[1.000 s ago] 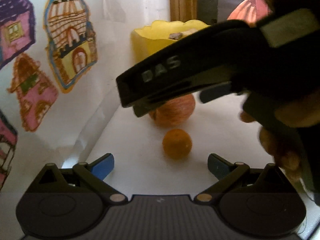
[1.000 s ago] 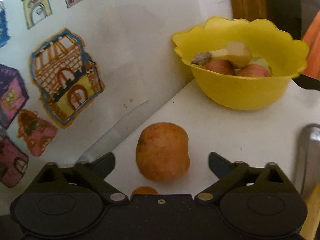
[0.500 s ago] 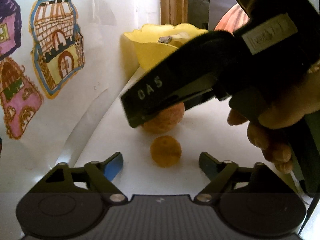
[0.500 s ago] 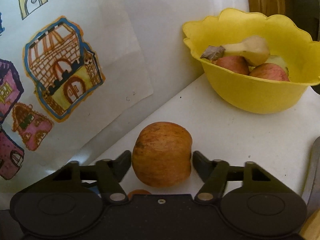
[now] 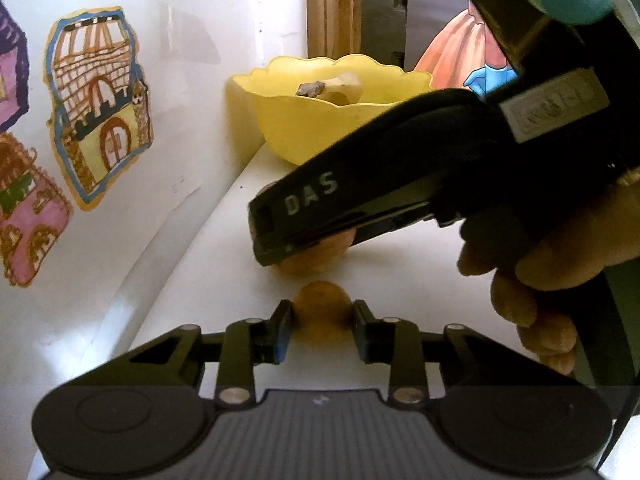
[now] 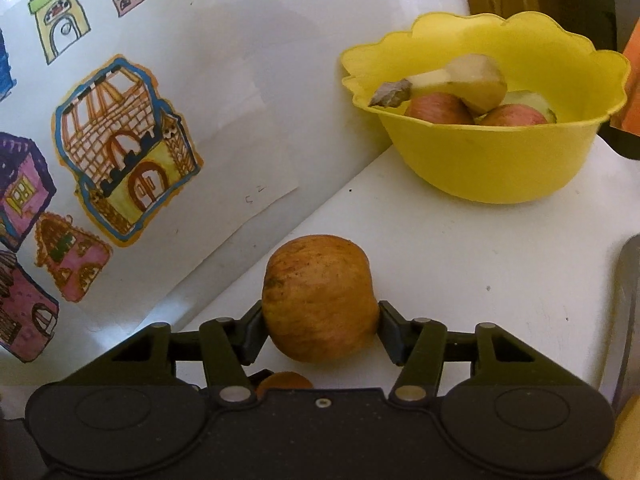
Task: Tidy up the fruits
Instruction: 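Close the left tool on the small orange while the right tool grasps the apple, then carry the orange over the steel tray with the left tool while the right tool carries the apple there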
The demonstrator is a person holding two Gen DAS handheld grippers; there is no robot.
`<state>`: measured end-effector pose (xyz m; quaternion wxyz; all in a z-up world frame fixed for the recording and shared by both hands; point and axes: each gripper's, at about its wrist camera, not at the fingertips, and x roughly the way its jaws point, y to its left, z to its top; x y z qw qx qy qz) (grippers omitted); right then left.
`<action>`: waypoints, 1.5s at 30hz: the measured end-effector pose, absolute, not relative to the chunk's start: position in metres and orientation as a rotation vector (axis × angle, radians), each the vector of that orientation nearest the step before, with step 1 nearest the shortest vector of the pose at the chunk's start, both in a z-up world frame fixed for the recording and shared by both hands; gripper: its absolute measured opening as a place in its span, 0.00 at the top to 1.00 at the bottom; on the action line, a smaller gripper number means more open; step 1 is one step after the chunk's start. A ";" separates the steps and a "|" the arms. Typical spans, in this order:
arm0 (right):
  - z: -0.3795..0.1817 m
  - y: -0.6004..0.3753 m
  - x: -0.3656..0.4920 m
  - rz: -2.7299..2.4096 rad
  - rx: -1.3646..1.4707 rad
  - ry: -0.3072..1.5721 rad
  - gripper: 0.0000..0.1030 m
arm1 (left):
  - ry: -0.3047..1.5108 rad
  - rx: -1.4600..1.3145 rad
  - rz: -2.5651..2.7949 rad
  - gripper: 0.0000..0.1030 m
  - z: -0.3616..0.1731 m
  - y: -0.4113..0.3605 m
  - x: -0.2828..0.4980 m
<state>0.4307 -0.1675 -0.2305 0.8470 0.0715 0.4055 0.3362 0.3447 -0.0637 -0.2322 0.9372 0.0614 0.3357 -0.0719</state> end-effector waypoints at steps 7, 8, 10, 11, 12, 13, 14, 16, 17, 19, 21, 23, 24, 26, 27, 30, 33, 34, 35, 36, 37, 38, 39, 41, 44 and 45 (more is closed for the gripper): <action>-0.226 -0.189 0.416 0.709 0.176 0.826 0.43 | 0.697 0.095 -0.131 0.68 -0.228 -0.054 0.339; -0.227 -0.192 0.412 0.711 0.173 0.827 0.43 | 0.699 0.093 -0.127 0.68 -0.227 -0.054 0.337; -0.227 -0.196 0.405 0.715 0.173 0.827 0.44 | 0.703 0.090 -0.114 0.67 -0.225 -0.052 0.332; -0.227 -0.198 0.401 0.715 0.175 0.830 0.44 | 0.706 0.087 -0.108 0.67 -0.224 -0.051 0.328; -0.226 -0.202 0.397 0.716 0.176 0.832 0.44 | 0.709 0.083 -0.101 0.68 -0.223 -0.052 0.323; -0.225 -0.205 0.392 0.717 0.177 0.829 0.44 | 0.712 0.078 -0.094 0.68 -0.223 -0.051 0.320; -0.224 -0.210 0.387 0.718 0.180 0.826 0.44 | 0.716 0.073 -0.087 0.68 -0.222 -0.050 0.316; -0.220 -0.220 0.379 0.719 0.195 0.821 0.44 | 0.724 0.063 -0.076 0.68 -0.221 -0.049 0.308; -0.219 -0.226 0.375 0.718 0.203 0.819 0.44 | 0.727 0.061 -0.071 0.68 -0.221 -0.049 0.305; -0.215 -0.236 0.366 0.712 0.221 0.816 0.44 | 0.728 0.061 -0.060 0.68 -0.219 -0.051 0.298; -0.213 -0.246 0.354 0.705 0.244 0.818 0.44 | 0.726 0.059 -0.052 0.68 -0.217 -0.054 0.290; -0.208 -0.254 0.342 0.707 0.259 0.819 0.44 | 0.723 0.058 -0.048 0.68 -0.216 -0.056 0.280; -0.208 -0.261 0.334 0.706 0.270 0.819 0.44 | 0.723 0.058 -0.045 0.68 -0.215 -0.058 0.276; -0.208 -0.274 0.319 0.705 0.293 0.818 0.44 | 0.723 0.057 -0.041 0.68 -0.213 -0.062 0.269; -0.208 -0.280 0.312 0.702 0.303 0.818 0.44 | 0.726 0.056 -0.040 0.68 -0.212 -0.064 0.265; -0.208 -0.299 0.291 0.702 0.310 0.818 0.44 | 0.730 0.058 -0.034 0.68 -0.209 -0.072 0.257; -0.204 -0.316 0.273 0.704 0.281 0.805 0.44 | 0.732 0.055 -0.025 0.68 -0.205 -0.080 0.251; -0.203 -0.320 0.269 0.700 0.277 0.801 0.44 | 0.734 0.053 -0.021 0.68 -0.204 -0.083 0.249; -0.201 -0.326 0.263 0.694 0.278 0.796 0.44 | 0.736 0.049 -0.018 0.68 -0.203 -0.086 0.250; -0.200 -0.331 0.258 0.687 0.287 0.795 0.44 | 0.738 0.044 -0.016 0.68 -0.201 -0.089 0.249; -0.200 -0.337 0.254 0.679 0.302 0.795 0.44 | 0.739 0.039 -0.017 0.68 -0.199 -0.093 0.250; -0.199 -0.344 0.249 0.670 0.319 0.794 0.44 | 0.739 0.035 -0.018 0.68 -0.198 -0.096 0.251; -0.198 -0.351 0.245 0.660 0.334 0.793 0.44 | 0.737 0.029 -0.023 0.68 -0.196 -0.100 0.253; -0.197 -0.363 0.237 0.639 0.353 0.788 0.44 | 0.732 0.020 -0.036 0.68 -0.192 -0.109 0.255; -0.196 -0.383 0.228 0.606 0.371 0.778 0.44 | 0.716 0.028 -0.061 0.68 -0.187 -0.126 0.259; -0.196 -0.390 0.226 0.596 0.374 0.774 0.44 | 0.710 0.032 -0.075 0.68 -0.184 -0.133 0.260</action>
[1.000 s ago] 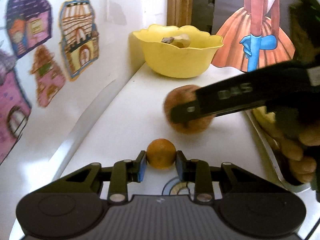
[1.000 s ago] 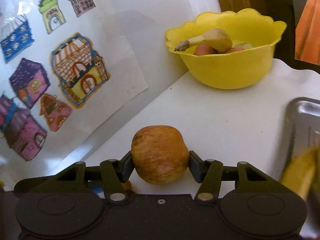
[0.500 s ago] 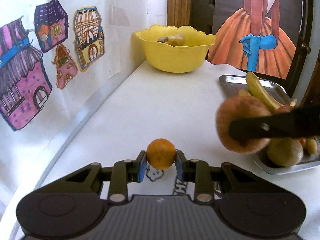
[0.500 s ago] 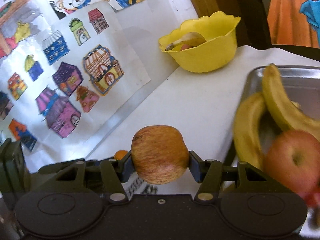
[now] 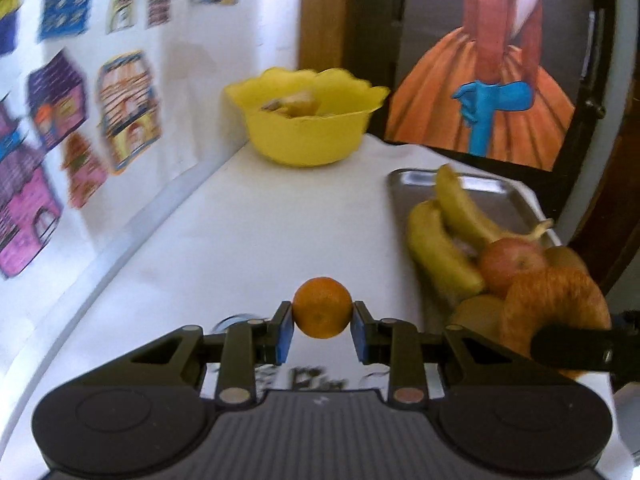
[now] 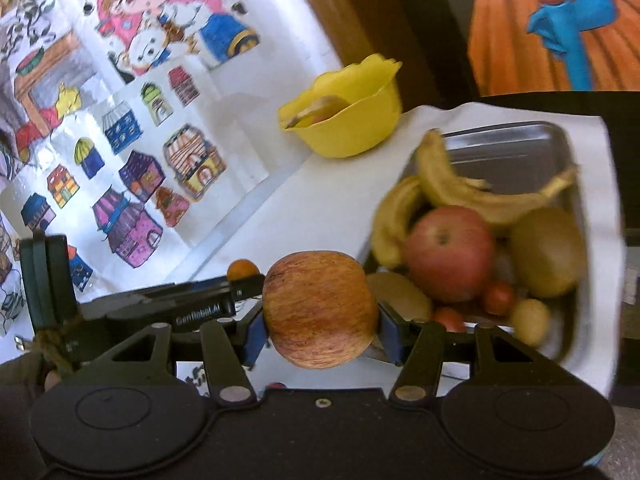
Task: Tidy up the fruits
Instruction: 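Carry the orange over the steel tray with the left tool while the right tool carries the apple there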
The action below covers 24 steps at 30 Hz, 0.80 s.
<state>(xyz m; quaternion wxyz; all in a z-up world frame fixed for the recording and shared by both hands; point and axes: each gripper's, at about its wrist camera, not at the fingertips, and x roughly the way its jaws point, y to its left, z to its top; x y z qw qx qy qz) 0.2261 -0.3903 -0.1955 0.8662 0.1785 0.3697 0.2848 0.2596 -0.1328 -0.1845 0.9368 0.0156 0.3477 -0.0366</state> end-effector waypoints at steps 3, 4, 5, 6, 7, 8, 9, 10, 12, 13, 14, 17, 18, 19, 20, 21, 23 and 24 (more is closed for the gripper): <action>-0.193 -0.414 0.224 0.557 0.386 0.766 0.44 | 0.704 0.039 -0.115 0.68 -0.181 -0.153 0.261; -0.193 -0.421 0.225 0.543 0.387 0.761 0.44 | 0.702 0.042 -0.138 0.68 -0.180 -0.160 0.261; -0.192 -0.428 0.226 0.529 0.386 0.754 0.44 | 0.697 0.046 -0.159 0.68 -0.179 -0.167 0.261; -0.191 -0.436 0.227 0.515 0.385 0.746 0.44 | 0.693 0.050 -0.175 0.68 -0.179 -0.174 0.260; -0.189 -0.444 0.228 0.500 0.384 0.737 0.44 | 0.690 0.054 -0.196 0.68 -0.179 -0.181 0.260; -0.189 -0.451 0.230 0.486 0.386 0.729 0.44 | 0.685 0.058 -0.220 0.68 -0.179 -0.189 0.258; -0.188 -0.458 0.232 0.475 0.388 0.721 0.44 | 0.681 0.062 -0.240 0.68 -0.179 -0.196 0.257; -0.188 -0.466 0.233 0.461 0.391 0.712 0.44 | 0.678 0.067 -0.261 0.68 -0.179 -0.203 0.255; -0.188 -0.479 0.236 0.441 0.392 0.696 0.44 | 0.676 0.080 -0.296 0.68 -0.181 -0.218 0.252; -0.188 -0.484 0.238 0.434 0.392 0.691 0.44 | 0.677 0.086 -0.311 0.68 -0.182 -0.225 0.251; -0.188 -0.490 0.240 0.427 0.392 0.686 0.44 | 0.679 0.090 -0.324 0.68 -0.183 -0.231 0.250; -0.189 -0.504 0.246 0.413 0.386 0.668 0.44 | 0.685 0.107 -0.358 0.68 -0.188 -0.249 0.247; -0.189 -0.508 0.247 0.410 0.385 0.663 0.44 | 0.690 0.108 -0.364 0.68 -0.189 -0.253 0.247; -0.190 -0.511 0.249 0.407 0.387 0.658 0.44 | 0.697 0.107 -0.372 0.68 -0.191 -0.258 0.247; -0.190 -0.515 0.251 0.405 0.389 0.655 0.44 | 0.703 0.107 -0.376 0.68 -0.192 -0.263 0.247; -0.191 -0.518 0.252 0.402 0.390 0.654 0.44 | 0.709 0.106 -0.381 0.68 -0.193 -0.267 0.247; -0.192 -0.524 0.254 0.397 0.396 0.651 0.44 | 0.718 0.108 -0.389 0.68 -0.195 -0.274 0.247; -0.193 -0.526 0.255 0.394 0.399 0.652 0.44 | 0.723 0.109 -0.392 0.68 -0.196 -0.277 0.247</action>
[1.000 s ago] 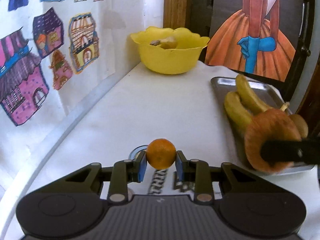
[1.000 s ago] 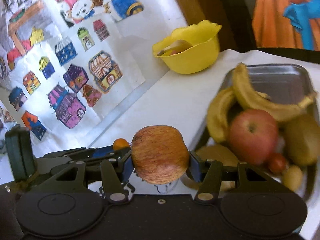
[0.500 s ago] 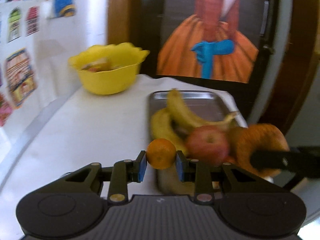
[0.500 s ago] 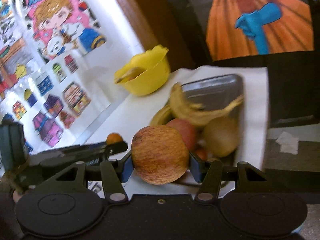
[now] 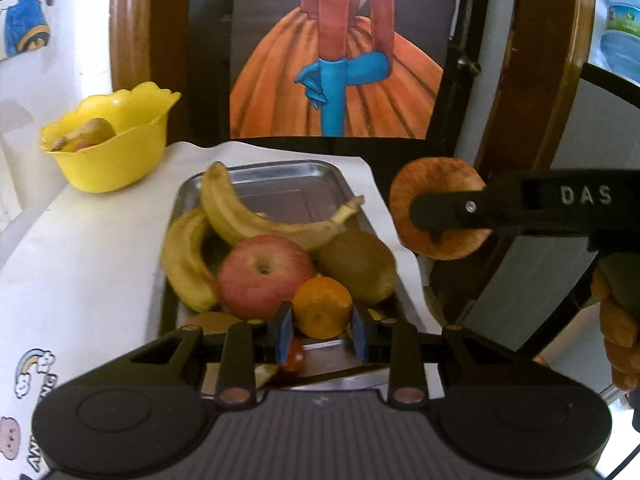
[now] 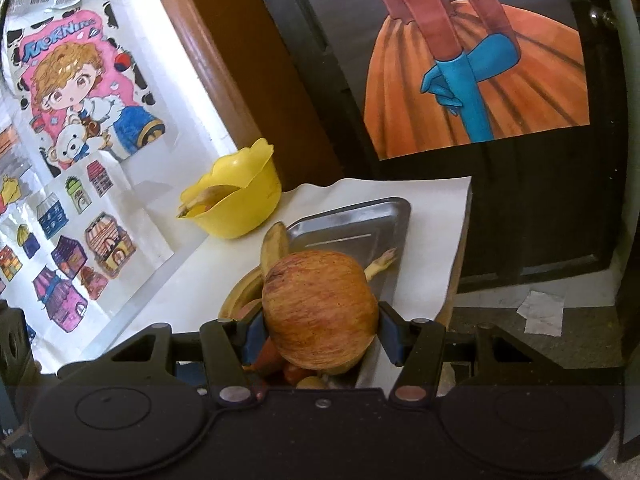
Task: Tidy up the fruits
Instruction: 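Carry the orange over the steel tray with the left tool while the right tool carries the apple there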
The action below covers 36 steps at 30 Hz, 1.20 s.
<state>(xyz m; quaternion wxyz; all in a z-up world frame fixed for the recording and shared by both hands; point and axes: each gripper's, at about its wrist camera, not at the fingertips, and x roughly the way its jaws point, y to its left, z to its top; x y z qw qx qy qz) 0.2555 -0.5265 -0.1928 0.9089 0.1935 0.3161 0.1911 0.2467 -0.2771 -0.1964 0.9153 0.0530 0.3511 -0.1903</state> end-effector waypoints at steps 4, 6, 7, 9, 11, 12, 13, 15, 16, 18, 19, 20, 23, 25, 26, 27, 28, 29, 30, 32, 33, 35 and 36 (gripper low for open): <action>-0.196 -0.532 0.258 0.390 0.404 0.661 0.44 | 0.754 0.110 -0.388 0.68 -0.203 -0.286 0.248; -0.198 -0.534 0.259 0.392 0.406 0.664 0.44 | 0.763 0.109 -0.383 0.68 -0.205 -0.289 0.247; -0.199 -0.534 0.260 0.392 0.406 0.666 0.44 | 0.768 0.110 -0.379 0.68 -0.205 -0.290 0.248; -0.200 -0.536 0.261 0.394 0.407 0.669 0.44 | 0.777 0.110 -0.372 0.68 -0.207 -0.292 0.249; -0.201 -0.536 0.263 0.397 0.406 0.671 0.44 | 0.788 0.111 -0.360 0.68 -0.209 -0.292 0.251; -0.201 -0.536 0.264 0.399 0.404 0.672 0.44 | 0.794 0.111 -0.355 0.68 -0.209 -0.292 0.252; -0.202 -0.536 0.264 0.401 0.404 0.671 0.44 | 0.798 0.112 -0.349 0.68 -0.209 -0.292 0.252; -0.202 -0.535 0.266 0.405 0.402 0.673 0.44 | 0.807 0.114 -0.336 0.68 -0.211 -0.291 0.253; -0.203 -0.535 0.267 0.407 0.401 0.674 0.44 | 0.810 0.114 -0.332 0.67 -0.211 -0.291 0.254; -0.204 -0.533 0.269 0.411 0.399 0.677 0.44 | 0.809 0.112 -0.331 0.67 -0.211 -0.291 0.253; -0.204 -0.532 0.270 0.411 0.398 0.678 0.44 | 0.810 0.110 -0.331 0.67 -0.211 -0.291 0.253; -0.204 -0.531 0.271 0.412 0.397 0.679 0.44 | 0.810 0.107 -0.331 0.67 -0.211 -0.291 0.253; -0.205 -0.528 0.274 0.418 0.392 0.680 0.44 | 0.810 0.102 -0.330 0.67 -0.212 -0.292 0.253; -0.206 -0.526 0.277 0.421 0.390 0.679 0.44 | 0.810 0.099 -0.330 0.67 -0.212 -0.291 0.252; -0.206 -0.525 0.278 0.423 0.390 0.679 0.44 | 0.810 0.097 -0.330 0.67 -0.212 -0.291 0.252; -0.206 -0.524 0.279 0.425 0.390 0.679 0.44 | 0.811 0.096 -0.330 0.67 -0.212 -0.291 0.253; -0.206 -0.523 0.280 0.427 0.388 0.678 0.44 | 0.811 0.094 -0.330 0.67 -0.212 -0.291 0.253; -0.206 -0.522 0.281 0.429 0.387 0.679 0.44 | 0.812 0.093 -0.330 0.67 -0.212 -0.291 0.253; -0.206 -0.521 0.282 0.431 0.386 0.678 0.44 | 0.812 0.091 -0.329 0.67 -0.212 -0.291 0.253; -0.206 -0.518 0.284 0.434 0.383 0.677 0.44 | 0.812 0.087 -0.328 0.67 -0.212 -0.290 0.253; -0.206 -0.518 0.285 0.436 0.382 0.678 0.44 | 0.812 0.086 -0.327 0.67 -0.212 -0.290 0.252; -0.207 -0.515 0.287 0.437 0.379 0.680 0.44 | 0.812 0.083 -0.325 0.67 -0.212 -0.289 0.252; -0.207 -0.514 0.288 0.438 0.378 0.680 0.44 | 0.812 0.083 -0.324 0.67 -0.212 -0.289 0.251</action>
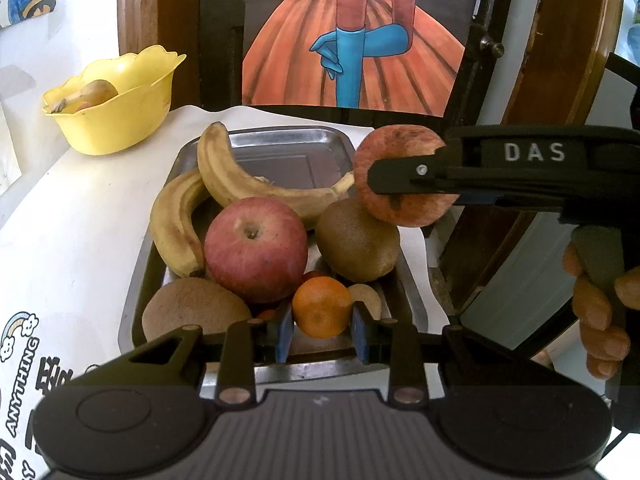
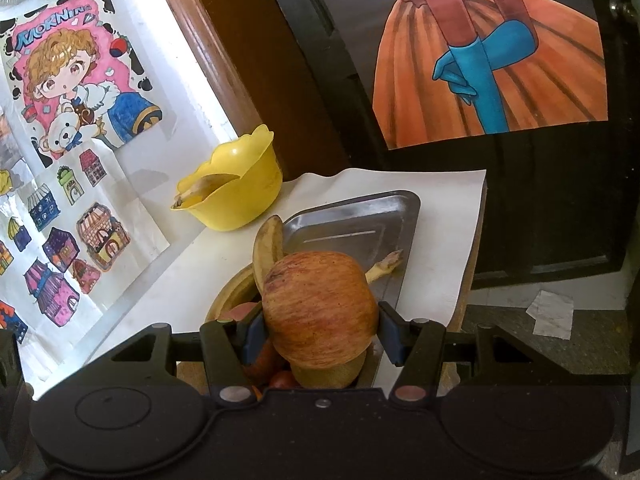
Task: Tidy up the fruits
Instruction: 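Carry the orange over the steel tray with the left tool while the right tool carries the apple there, then lower the orange into the tray and open the left tool while the right tool sets the apple down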
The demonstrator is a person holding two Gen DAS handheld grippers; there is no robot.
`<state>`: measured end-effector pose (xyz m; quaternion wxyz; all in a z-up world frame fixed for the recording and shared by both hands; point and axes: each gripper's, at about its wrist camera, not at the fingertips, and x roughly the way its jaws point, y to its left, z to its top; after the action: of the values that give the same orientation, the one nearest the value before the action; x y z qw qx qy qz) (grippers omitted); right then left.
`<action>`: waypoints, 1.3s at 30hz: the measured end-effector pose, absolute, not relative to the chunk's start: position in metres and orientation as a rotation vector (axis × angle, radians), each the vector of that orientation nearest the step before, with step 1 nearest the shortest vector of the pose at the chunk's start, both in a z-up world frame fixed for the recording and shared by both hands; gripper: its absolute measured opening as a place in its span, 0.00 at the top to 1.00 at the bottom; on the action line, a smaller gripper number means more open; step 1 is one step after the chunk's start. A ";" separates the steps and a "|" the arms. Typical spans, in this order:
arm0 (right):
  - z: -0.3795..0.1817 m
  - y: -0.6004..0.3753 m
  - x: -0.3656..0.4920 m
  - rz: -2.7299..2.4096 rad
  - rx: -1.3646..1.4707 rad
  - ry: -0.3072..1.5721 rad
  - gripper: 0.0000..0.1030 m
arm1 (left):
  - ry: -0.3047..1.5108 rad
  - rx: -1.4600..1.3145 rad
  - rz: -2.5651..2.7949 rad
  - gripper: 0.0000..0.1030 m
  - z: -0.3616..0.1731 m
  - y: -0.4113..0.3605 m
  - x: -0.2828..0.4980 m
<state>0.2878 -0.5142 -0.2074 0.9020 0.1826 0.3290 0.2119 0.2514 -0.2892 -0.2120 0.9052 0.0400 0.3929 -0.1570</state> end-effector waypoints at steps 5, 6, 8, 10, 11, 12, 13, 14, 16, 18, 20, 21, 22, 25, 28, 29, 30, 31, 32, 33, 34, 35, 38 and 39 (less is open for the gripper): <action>-0.208 -0.505 0.292 0.453 0.363 0.671 0.44 | 0.811 0.074 -0.317 0.67 -0.212 -0.289 0.249; -0.208 -0.503 0.293 0.456 0.364 0.669 0.44 | 0.811 0.071 -0.315 0.67 -0.212 -0.289 0.249; -0.208 -0.500 0.297 0.456 0.362 0.666 0.44 | 0.809 0.067 -0.311 0.67 -0.212 -0.289 0.249; -0.207 -0.496 0.301 0.458 0.353 0.664 0.44 | 0.807 0.061 -0.308 0.67 -0.213 -0.289 0.250; -0.207 -0.494 0.302 0.459 0.349 0.663 0.44 | 0.807 0.059 -0.307 0.67 -0.213 -0.290 0.250; -0.207 -0.493 0.304 0.460 0.346 0.663 0.44 | 0.806 0.057 -0.306 0.67 -0.213 -0.290 0.251; -0.207 -0.491 0.306 0.458 0.342 0.663 0.44 | 0.806 0.055 -0.305 0.67 -0.213 -0.290 0.251; -0.207 -0.490 0.308 0.458 0.338 0.665 0.44 | 0.807 0.053 -0.305 0.67 -0.213 -0.290 0.251; -0.206 -0.487 0.312 0.455 0.327 0.669 0.43 | 0.809 0.052 -0.307 0.67 -0.214 -0.291 0.251; -0.207 -0.486 0.316 0.455 0.318 0.673 0.43 | 0.811 0.051 -0.312 0.67 -0.214 -0.291 0.250; -0.207 -0.484 0.319 0.456 0.310 0.675 0.43 | 0.813 0.049 -0.315 0.67 -0.215 -0.291 0.250; -0.207 -0.484 0.321 0.456 0.309 0.677 0.43 | 0.816 0.048 -0.315 0.66 -0.215 -0.291 0.250; -0.207 -0.483 0.323 0.457 0.310 0.678 0.43 | 0.824 0.047 -0.310 0.66 -0.216 -0.290 0.250; -0.208 -0.481 0.327 0.461 0.308 0.680 0.43 | 0.838 0.036 -0.311 0.66 -0.219 -0.288 0.251; -0.210 -0.477 0.333 0.461 0.301 0.681 0.44 | 0.841 0.034 -0.312 0.66 -0.220 -0.287 0.251; -0.210 -0.475 0.334 0.461 0.304 0.679 0.44 | 0.843 0.032 -0.312 0.66 -0.221 -0.286 0.251; -0.211 -0.474 0.336 0.461 0.307 0.679 0.44 | 0.844 0.031 -0.312 0.66 -0.221 -0.286 0.251; -0.211 -0.472 0.338 0.461 0.308 0.681 0.44 | 0.845 0.029 -0.312 0.66 -0.221 -0.286 0.251; -0.211 -0.470 0.339 0.459 0.305 0.682 0.44 | 0.846 0.027 -0.313 0.66 -0.221 -0.285 0.251; -0.212 -0.467 0.340 0.458 0.297 0.682 0.44 | 0.846 0.023 -0.313 0.66 -0.221 -0.284 0.251; -0.213 -0.465 0.341 0.460 0.288 0.683 0.44 | 0.847 0.015 -0.315 0.66 -0.221 -0.283 0.252; -0.214 -0.463 0.341 0.463 0.282 0.686 0.44 | 0.848 0.010 -0.316 0.66 -0.221 -0.282 0.252; -0.215 -0.458 0.342 0.470 0.267 0.682 0.44 | 0.851 0.001 -0.315 0.66 -0.222 -0.280 0.253; -0.215 -0.457 0.342 0.468 0.255 0.677 0.44 | 0.852 -0.002 -0.315 0.66 -0.223 -0.280 0.253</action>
<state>0.3418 -0.4565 -0.2151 0.9087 0.1237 0.3279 0.2270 0.2533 -0.2801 -0.2228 0.8986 -0.0007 0.4116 -0.1519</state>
